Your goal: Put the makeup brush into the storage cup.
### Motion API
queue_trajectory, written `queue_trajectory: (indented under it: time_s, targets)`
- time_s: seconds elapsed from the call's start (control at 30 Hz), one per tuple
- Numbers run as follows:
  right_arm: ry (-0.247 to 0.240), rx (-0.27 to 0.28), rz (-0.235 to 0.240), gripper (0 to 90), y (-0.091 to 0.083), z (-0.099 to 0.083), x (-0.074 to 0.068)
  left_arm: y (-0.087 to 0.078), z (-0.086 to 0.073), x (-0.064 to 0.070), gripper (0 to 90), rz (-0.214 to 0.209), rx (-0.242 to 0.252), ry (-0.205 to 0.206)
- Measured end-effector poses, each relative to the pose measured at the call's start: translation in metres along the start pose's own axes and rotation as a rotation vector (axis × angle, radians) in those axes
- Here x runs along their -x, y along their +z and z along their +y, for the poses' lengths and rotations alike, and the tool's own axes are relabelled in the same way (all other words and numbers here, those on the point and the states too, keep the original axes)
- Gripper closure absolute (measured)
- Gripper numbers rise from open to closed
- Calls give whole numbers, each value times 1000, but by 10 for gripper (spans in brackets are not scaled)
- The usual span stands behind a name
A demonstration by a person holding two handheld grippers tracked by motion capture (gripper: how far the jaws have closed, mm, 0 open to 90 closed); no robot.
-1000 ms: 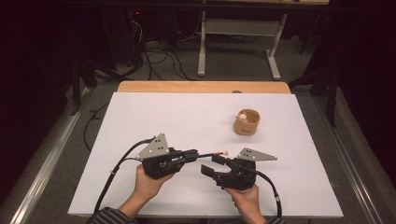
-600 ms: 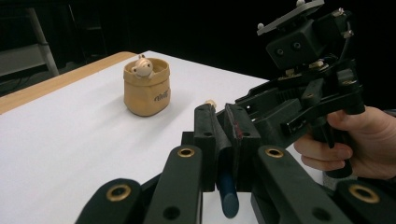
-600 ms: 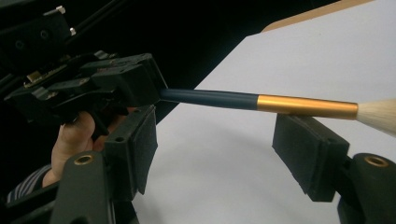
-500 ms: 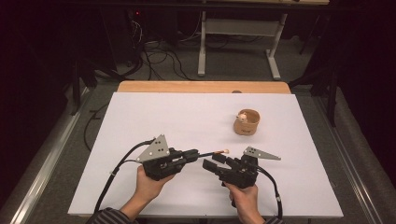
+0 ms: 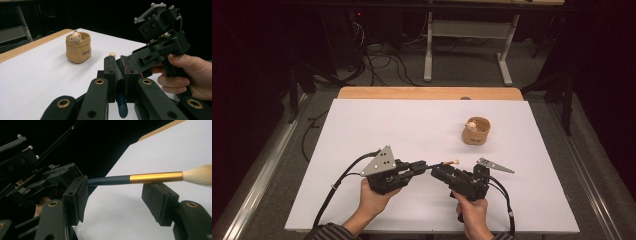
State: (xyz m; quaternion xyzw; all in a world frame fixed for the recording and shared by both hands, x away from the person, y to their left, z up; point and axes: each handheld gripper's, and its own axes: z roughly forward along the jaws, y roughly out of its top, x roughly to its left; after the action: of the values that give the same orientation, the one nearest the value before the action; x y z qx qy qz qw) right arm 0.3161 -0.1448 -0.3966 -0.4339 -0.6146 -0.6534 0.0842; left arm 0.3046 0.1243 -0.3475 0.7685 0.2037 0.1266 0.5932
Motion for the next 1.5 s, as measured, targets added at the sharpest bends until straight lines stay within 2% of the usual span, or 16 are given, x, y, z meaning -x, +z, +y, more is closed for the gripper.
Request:
queue_trajectory:
  time_s: [0.33,0.9,1.27,1.5]
  targets:
    - [76,32,9,451,0,-1,4,1,-1,1,842,3,0,1]
    - [151,61,35,496,2,-3,7,2,-1,2,842,7,-1,9]
    - [174,74,49,523,2,-2,8,4,-3,4,842,9,-9,21]
    - [168,79,47,542,2,-2,7,7,-5,5,842,2,-22,30]
